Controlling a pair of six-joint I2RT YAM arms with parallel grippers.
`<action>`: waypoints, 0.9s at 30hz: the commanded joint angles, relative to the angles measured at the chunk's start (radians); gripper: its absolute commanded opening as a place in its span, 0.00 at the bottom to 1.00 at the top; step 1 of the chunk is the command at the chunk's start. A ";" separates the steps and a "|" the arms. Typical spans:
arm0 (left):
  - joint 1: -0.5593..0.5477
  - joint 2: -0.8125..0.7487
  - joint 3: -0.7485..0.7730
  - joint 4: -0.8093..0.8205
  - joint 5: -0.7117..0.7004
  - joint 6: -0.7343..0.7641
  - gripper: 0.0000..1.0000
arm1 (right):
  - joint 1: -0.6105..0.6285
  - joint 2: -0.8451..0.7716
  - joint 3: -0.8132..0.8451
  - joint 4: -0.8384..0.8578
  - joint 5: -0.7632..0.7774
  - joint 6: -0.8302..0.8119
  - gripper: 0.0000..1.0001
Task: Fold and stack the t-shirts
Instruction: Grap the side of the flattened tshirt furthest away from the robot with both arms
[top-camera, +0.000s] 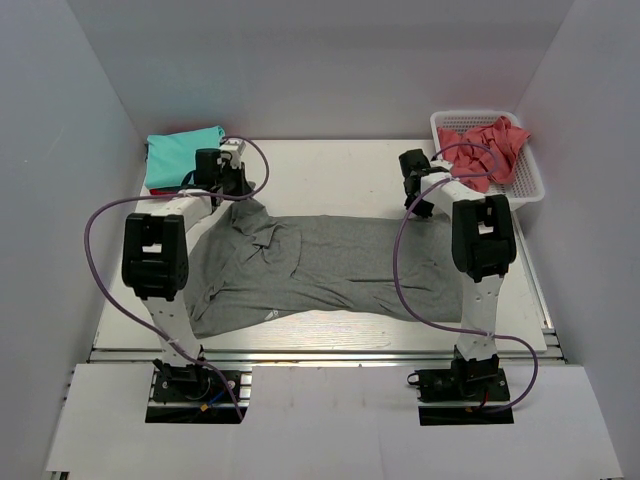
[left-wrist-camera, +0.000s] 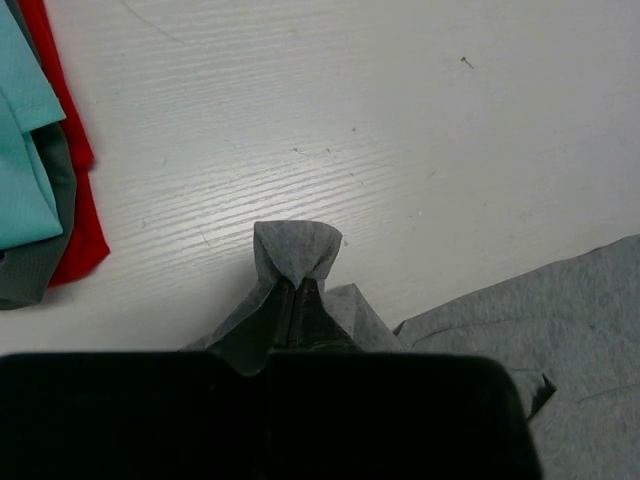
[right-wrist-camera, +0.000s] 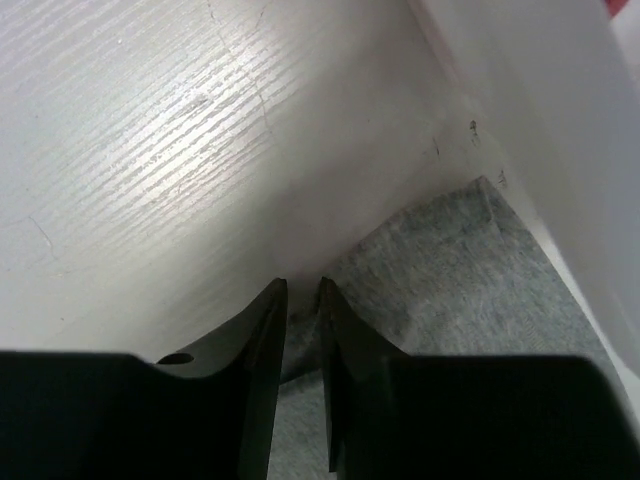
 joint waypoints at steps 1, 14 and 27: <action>0.004 -0.129 -0.047 0.067 0.023 0.041 0.00 | -0.003 0.008 0.016 -0.046 0.027 0.018 0.24; 0.004 -0.336 -0.247 0.150 -0.021 0.032 0.00 | 0.031 -0.190 -0.127 0.027 0.117 -0.008 0.00; 0.004 -0.352 -0.279 0.170 -0.030 0.023 0.00 | 0.034 -0.115 -0.049 -0.088 0.170 0.024 0.00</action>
